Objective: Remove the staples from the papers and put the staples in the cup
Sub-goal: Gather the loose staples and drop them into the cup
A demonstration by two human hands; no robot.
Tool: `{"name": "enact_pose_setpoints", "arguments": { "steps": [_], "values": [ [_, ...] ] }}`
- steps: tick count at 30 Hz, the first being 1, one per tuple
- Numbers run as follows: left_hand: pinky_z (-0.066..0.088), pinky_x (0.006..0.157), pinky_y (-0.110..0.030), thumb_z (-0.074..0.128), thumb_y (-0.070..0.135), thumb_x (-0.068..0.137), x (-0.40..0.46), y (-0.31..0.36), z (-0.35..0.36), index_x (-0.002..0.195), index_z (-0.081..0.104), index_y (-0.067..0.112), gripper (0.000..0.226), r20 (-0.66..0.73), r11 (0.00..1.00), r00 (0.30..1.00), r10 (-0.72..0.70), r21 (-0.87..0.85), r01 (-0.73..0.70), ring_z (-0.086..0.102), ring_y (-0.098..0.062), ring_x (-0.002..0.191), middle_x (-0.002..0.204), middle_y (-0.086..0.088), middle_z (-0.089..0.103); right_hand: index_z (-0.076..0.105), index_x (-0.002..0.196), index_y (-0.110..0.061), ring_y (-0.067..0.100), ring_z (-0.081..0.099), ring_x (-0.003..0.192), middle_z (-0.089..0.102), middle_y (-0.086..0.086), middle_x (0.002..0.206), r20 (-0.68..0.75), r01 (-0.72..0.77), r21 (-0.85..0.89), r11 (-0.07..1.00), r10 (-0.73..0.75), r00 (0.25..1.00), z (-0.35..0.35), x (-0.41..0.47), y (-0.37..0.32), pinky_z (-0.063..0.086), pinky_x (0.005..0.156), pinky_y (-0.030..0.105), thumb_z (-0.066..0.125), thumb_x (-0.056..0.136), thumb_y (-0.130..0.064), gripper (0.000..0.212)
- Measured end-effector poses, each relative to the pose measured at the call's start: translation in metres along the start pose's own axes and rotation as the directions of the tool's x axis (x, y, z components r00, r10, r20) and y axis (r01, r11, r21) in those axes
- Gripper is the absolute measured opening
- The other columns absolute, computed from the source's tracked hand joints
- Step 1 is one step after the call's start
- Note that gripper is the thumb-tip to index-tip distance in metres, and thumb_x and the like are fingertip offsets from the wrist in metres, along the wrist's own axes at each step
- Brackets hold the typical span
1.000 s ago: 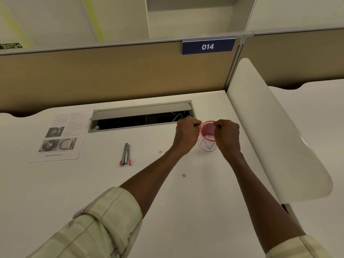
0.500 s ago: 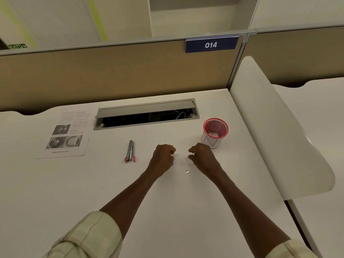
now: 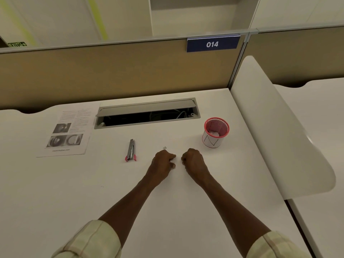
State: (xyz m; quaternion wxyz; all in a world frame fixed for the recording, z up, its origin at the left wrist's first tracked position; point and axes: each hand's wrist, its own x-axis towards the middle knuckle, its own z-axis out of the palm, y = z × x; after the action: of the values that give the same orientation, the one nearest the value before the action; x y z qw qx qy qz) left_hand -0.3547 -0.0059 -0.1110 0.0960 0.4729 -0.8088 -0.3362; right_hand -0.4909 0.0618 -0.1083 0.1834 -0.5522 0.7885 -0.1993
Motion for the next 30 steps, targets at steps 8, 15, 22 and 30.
{"name": "enact_pose_setpoints", "arguments": {
  "steps": [8, 15, 22, 30],
  "values": [
    [0.055, 0.077, -0.037, 0.061, 0.006, 0.080, 0.004, -0.002, 0.009, 0.088, 0.078, 0.014, 0.020, -0.008, 0.996, 1.000, 0.005, 0.091, -0.004, 0.068, -0.021, 0.077, 0.081, -0.007, 0.074, 0.065, 0.077, 0.001, 0.028, 0.062, 0.072, 0.068, 0.014, 0.076, 0.052, -0.046, -0.010, 0.999, 0.046, 0.998, 0.000, 0.005, -0.014, 0.051, 0.063, 0.038, 0.048, 0.072, 0.009, 0.020],
    [0.052, 0.071, -0.016, 0.069, 0.000, 0.080, -0.003, 0.008, 0.000, 0.096, 0.075, 0.004, 0.018, -0.073, 0.997, 0.996, -0.046, -0.068, 0.041, 0.065, -0.012, 0.079, 0.094, -0.009, 0.075, 0.071, 0.077, 0.000, 0.017, 0.059, 0.062, 0.070, 0.010, 0.083, 0.062, -0.161, 0.212, 0.964, 0.151, 0.987, -0.018, 0.002, -0.011, 0.055, 0.057, 0.031, 0.060, 0.071, 0.008, 0.015],
    [0.046, 0.076, -0.014, 0.077, 0.009, 0.078, 0.012, 0.048, -0.020, 0.100, 0.074, 0.007, 0.022, -0.114, 0.967, 0.992, -0.059, -0.254, 0.028, 0.064, -0.010, 0.083, 0.098, -0.006, 0.074, 0.074, 0.077, -0.004, 0.015, 0.063, 0.064, 0.074, 0.008, 0.079, -0.119, -0.148, 0.289, 0.946, 0.188, 0.975, -0.068, 0.009, -0.014, 0.042, 0.053, 0.015, 0.067, 0.071, 0.004, 0.012],
    [0.047, 0.072, -0.012, 0.073, 0.008, 0.082, 0.047, 0.134, -0.033, 0.097, 0.076, 0.006, 0.015, -0.198, 0.939, 0.972, 0.123, -0.293, -0.179, 0.062, -0.007, 0.076, 0.092, -0.007, 0.075, 0.076, 0.090, -0.007, 0.015, 0.065, 0.071, 0.075, 0.008, 0.088, -0.403, -0.209, 0.206, 0.956, 0.277, 0.872, -0.138, 0.033, -0.001, 0.042, 0.063, 0.010, 0.067, 0.081, -0.005, 0.012]
  ]
}}
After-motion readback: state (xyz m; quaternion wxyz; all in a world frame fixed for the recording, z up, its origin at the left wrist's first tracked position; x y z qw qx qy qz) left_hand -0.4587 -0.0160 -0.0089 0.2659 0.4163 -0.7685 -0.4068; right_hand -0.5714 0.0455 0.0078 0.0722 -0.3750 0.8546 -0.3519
